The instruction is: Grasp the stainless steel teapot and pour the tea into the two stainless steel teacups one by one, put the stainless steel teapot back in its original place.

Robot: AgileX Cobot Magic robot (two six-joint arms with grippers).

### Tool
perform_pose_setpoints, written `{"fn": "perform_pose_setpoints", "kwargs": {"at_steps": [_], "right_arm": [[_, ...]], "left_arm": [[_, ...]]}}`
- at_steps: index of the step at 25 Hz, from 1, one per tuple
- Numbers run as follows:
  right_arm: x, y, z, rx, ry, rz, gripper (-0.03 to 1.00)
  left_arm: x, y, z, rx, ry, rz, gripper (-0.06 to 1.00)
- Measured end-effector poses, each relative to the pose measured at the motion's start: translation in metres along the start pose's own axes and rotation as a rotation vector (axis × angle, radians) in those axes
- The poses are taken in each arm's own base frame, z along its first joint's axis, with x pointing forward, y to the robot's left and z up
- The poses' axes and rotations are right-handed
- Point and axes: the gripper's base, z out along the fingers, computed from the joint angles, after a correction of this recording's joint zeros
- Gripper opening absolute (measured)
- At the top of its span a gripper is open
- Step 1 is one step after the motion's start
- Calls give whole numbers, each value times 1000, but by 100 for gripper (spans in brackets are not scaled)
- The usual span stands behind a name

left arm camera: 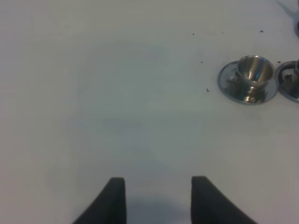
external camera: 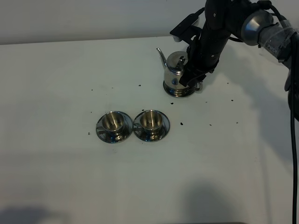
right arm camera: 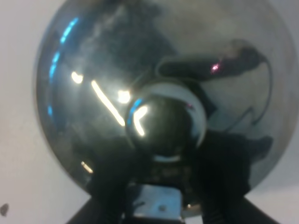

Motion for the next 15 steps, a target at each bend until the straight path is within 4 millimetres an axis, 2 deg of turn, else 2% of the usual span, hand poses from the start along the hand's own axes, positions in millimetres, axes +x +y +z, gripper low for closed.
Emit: {"fn": "perform_pose_setpoints", "kwargs": {"at_steps": [8, 15], "right_arm": [[0, 0, 1, 0, 0, 1, 36], [2, -1, 9, -5, 15, 7, 25]], "left_arm": [[0, 0, 0, 0, 0, 0, 37], [0, 0, 0, 0, 0, 0, 37]]}}
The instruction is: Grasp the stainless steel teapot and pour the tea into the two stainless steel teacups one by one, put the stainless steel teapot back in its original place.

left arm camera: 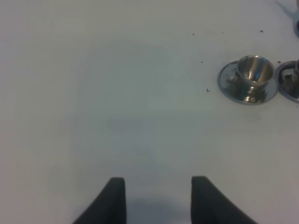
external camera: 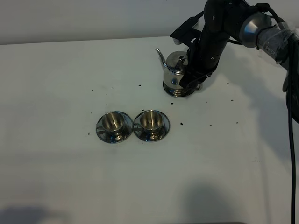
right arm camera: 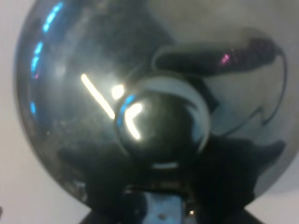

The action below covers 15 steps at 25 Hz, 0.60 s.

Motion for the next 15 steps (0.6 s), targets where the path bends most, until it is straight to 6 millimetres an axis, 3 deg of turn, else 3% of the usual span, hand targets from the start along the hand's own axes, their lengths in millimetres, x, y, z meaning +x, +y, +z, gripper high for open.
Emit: {"fn": "perform_pose_setpoints", "kwargs": {"at_steps": [4, 15], "right_arm": [[0, 0, 0, 0, -2, 5, 19], [0, 0, 0, -4, -2, 11, 18]], "left_arm": [[0, 0, 0, 0, 0, 0, 37], [0, 0, 0, 0, 0, 0, 37]]}}
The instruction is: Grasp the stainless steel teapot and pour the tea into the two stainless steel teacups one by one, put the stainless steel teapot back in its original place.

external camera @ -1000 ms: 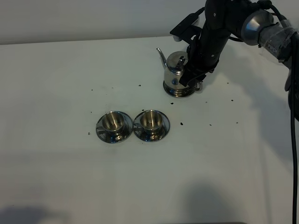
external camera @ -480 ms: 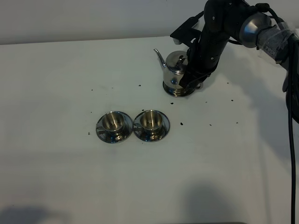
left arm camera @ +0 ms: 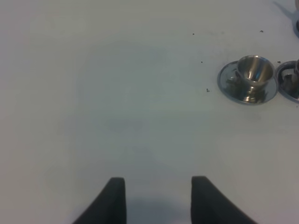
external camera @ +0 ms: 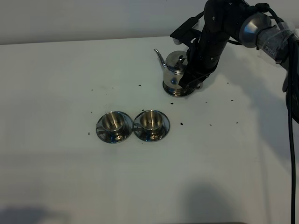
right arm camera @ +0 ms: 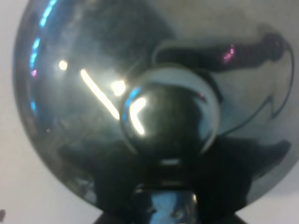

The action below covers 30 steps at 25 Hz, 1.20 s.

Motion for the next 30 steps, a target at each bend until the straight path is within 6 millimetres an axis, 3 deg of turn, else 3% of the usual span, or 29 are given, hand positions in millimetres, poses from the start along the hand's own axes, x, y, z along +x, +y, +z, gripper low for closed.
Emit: {"fn": "perform_pose_setpoints", "kwargs": {"at_steps": [22, 30], "right_arm": [[-12, -2, -37, 22, -16, -25, 18], [-14, 16, -90, 78, -65, -72, 18]], "left_arm": [[0, 0, 0, 0, 0, 0, 37], [0, 0, 0, 0, 0, 0, 37]]}}
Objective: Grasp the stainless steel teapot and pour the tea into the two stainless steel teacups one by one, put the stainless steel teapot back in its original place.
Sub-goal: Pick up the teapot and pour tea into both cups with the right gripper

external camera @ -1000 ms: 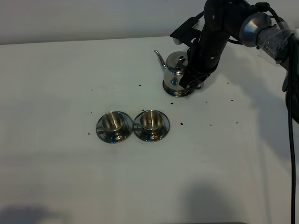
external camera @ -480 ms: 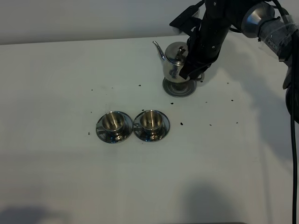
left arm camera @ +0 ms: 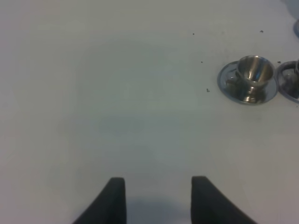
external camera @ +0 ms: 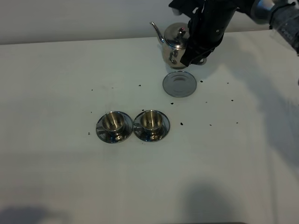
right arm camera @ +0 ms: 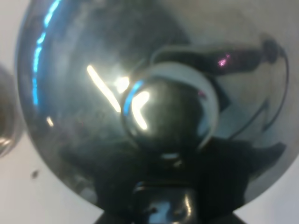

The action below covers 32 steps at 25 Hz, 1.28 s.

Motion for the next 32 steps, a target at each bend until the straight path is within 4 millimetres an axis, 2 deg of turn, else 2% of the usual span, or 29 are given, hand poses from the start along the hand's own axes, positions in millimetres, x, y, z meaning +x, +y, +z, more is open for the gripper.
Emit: {"fn": "perform_pose_setpoints", "kwargs": {"at_steps": [5, 9, 16, 20, 25, 32], "right_arm": [[14, 20, -28, -17, 22, -17, 18], [34, 38, -38, -35, 82, -36, 18], [64, 84, -42, -3, 150, -112, 18], [72, 106, -38, 29, 170, -120, 18], [87, 126, -16, 61, 234, -160, 18], [99, 138, 1, 130, 260, -222, 18]], "left_arm": [[0, 0, 0, 0, 0, 0, 37], [0, 0, 0, 0, 0, 0, 37], [0, 0, 0, 0, 0, 0, 37], [0, 0, 0, 0, 0, 0, 37], [0, 0, 0, 0, 0, 0, 37], [0, 0, 0, 0, 0, 0, 37]]}}
